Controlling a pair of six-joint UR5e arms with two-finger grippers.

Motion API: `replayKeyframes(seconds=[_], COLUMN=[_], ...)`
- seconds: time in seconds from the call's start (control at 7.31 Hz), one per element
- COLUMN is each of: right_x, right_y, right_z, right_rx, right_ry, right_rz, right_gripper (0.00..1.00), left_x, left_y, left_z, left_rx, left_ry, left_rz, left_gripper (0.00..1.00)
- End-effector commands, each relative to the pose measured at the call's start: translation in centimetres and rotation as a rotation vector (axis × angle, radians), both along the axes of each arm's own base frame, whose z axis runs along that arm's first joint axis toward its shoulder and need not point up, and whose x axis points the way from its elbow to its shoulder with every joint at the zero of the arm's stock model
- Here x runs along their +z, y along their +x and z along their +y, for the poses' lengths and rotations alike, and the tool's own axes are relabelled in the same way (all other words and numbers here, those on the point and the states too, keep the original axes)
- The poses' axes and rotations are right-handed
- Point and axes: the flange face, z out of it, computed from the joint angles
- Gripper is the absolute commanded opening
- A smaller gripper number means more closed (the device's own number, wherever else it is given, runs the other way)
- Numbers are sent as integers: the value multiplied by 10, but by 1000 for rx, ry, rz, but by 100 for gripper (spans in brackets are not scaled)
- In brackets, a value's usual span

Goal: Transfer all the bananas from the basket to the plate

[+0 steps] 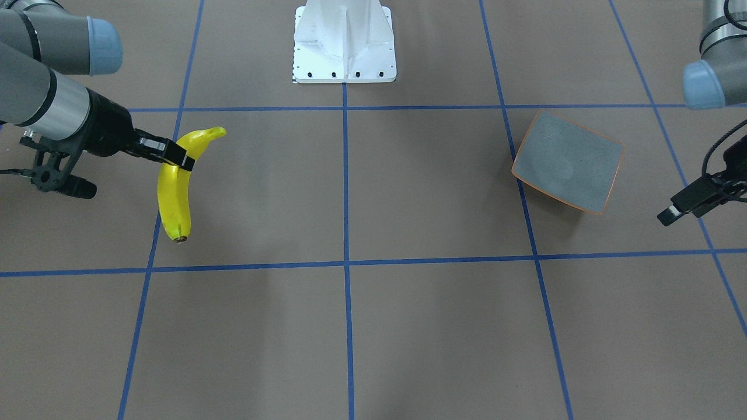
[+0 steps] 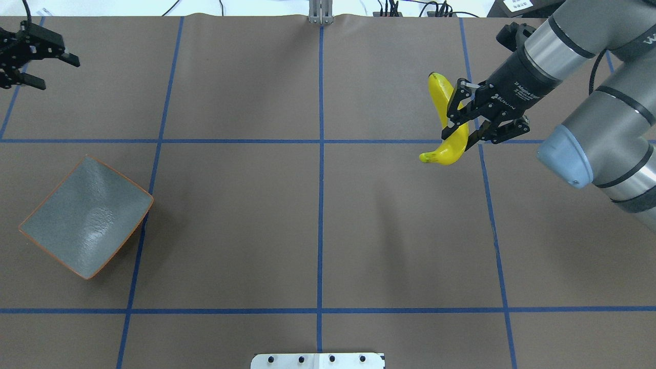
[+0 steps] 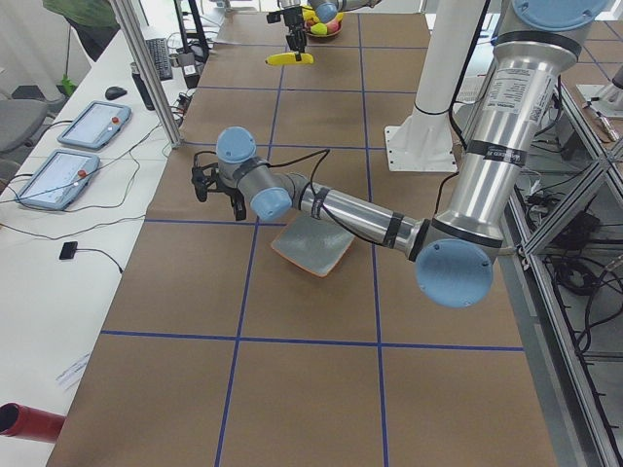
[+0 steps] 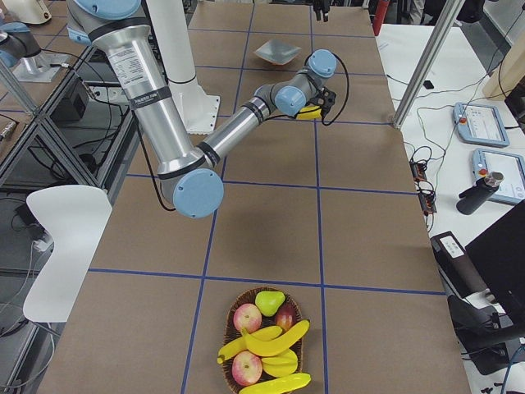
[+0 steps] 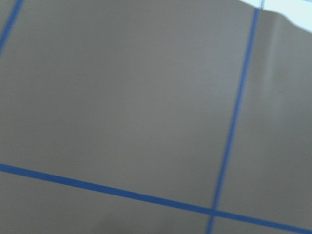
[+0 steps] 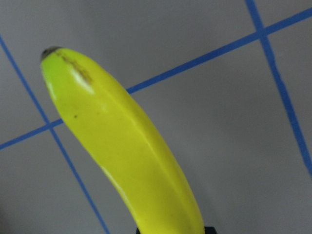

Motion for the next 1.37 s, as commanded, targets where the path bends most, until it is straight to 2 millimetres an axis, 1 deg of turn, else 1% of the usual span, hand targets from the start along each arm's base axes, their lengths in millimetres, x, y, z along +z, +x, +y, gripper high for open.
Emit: replayKeyframes(seconds=[0.0, 0.14, 0.27, 0.41, 0.55, 0.68, 0.82, 0.96, 1.09, 1.23], right_x=[-30, -41, -56, -64, -69, -76, -88, -93, -93, -91], right_y=[-24, -34, -38, -39, -40, -38, -38, -43, -59, -74], right_z=[32, 42, 48, 55, 58, 59, 57, 58, 66, 69], right_rx=[-75, -97, -110, -113, -75, -45, -21, 23, 49, 80], right_ry=[78, 118, 169, 248, 342, 391, 402, 378, 330, 283], right_rz=[-131, -173, -212, -263, -310, -337, -344, -336, -323, -297], right_gripper=[0, 0, 0, 0, 0, 0, 0, 0, 0, 0], left_x=[-63, -94, -139, -172, -190, -199, -206, -213, -221, -223], left_y=[77, 101, 109, 109, 122, 149, 177, 189, 193, 193], left_z=[33, 44, 44, 42, 53, 72, 92, 105, 115, 116], left_rx=[60, 86, 88, 57, 24, -22, -51, -59, -58, -72], left_ry=[29, 48, 51, 64, 74, 68, 47, 28, 7, 1], left_rz=[203, 287, 365, 427, 513, 612, 693, 730, 759, 771], left_gripper=[100, 100, 100, 100, 100, 100, 100, 100, 100, 100])
